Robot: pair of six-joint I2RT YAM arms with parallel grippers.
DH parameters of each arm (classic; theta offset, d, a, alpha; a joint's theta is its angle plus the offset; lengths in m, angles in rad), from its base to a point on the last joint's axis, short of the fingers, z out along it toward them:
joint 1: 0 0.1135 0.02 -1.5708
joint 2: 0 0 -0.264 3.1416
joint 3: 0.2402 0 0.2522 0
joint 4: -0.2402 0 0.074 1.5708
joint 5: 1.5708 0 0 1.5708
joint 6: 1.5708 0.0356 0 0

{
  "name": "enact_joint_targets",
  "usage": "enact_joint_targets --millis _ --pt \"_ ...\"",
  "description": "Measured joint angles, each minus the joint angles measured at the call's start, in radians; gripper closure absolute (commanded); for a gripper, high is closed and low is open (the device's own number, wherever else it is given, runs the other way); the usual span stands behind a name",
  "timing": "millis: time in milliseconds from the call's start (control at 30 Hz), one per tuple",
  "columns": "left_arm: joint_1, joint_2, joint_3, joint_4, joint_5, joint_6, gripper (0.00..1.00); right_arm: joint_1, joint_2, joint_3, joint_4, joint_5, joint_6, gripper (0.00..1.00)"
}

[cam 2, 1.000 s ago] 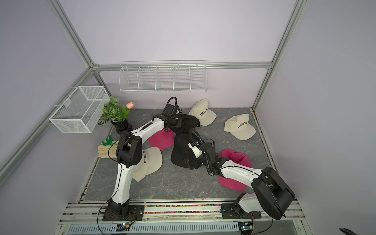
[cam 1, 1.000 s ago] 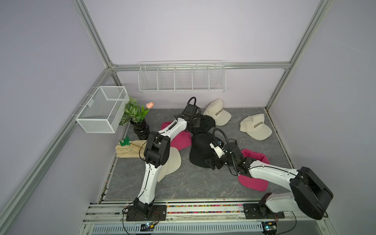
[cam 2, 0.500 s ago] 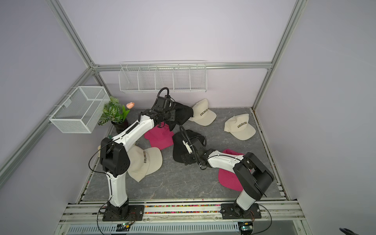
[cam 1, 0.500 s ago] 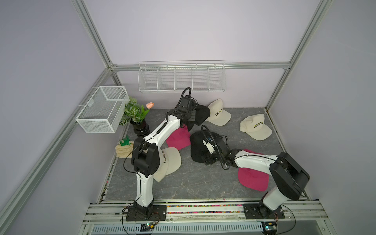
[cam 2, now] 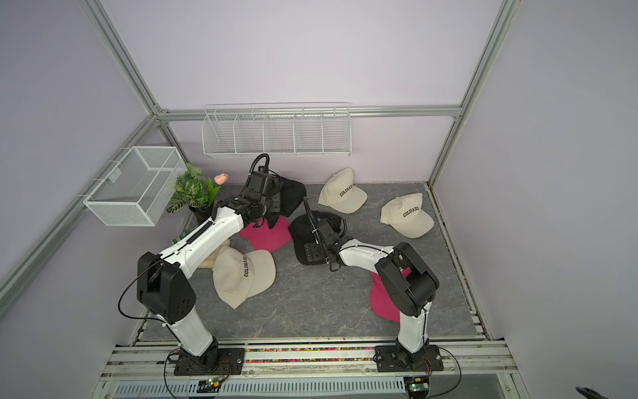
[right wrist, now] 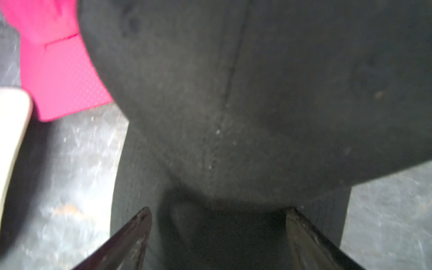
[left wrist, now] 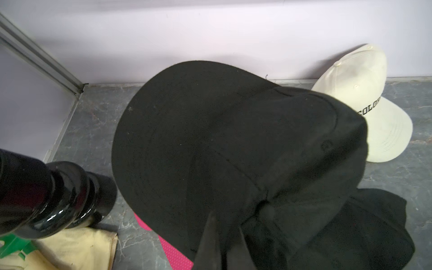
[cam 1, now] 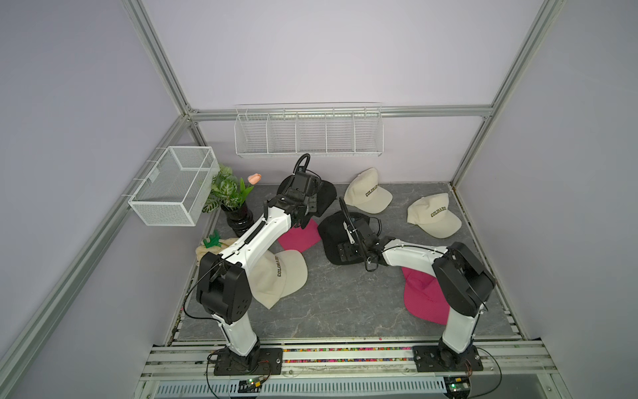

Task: Stack the baseball caps by color
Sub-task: Move the baseball cap to the center of the board.

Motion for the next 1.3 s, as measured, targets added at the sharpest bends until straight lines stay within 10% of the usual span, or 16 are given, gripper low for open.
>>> enact_joint_targets --millis 267,1300 --pt "0.029 -0.048 -0.024 0.011 0.007 -0.008 1.0 0.003 0.096 0.15 -0.061 0.023 0.062 0.11" --pt "-0.001 0.328 0.18 0.015 0.203 -0.101 1.0 -0.111 -0.06 -0.117 0.154 -0.039 0.206 0.11"
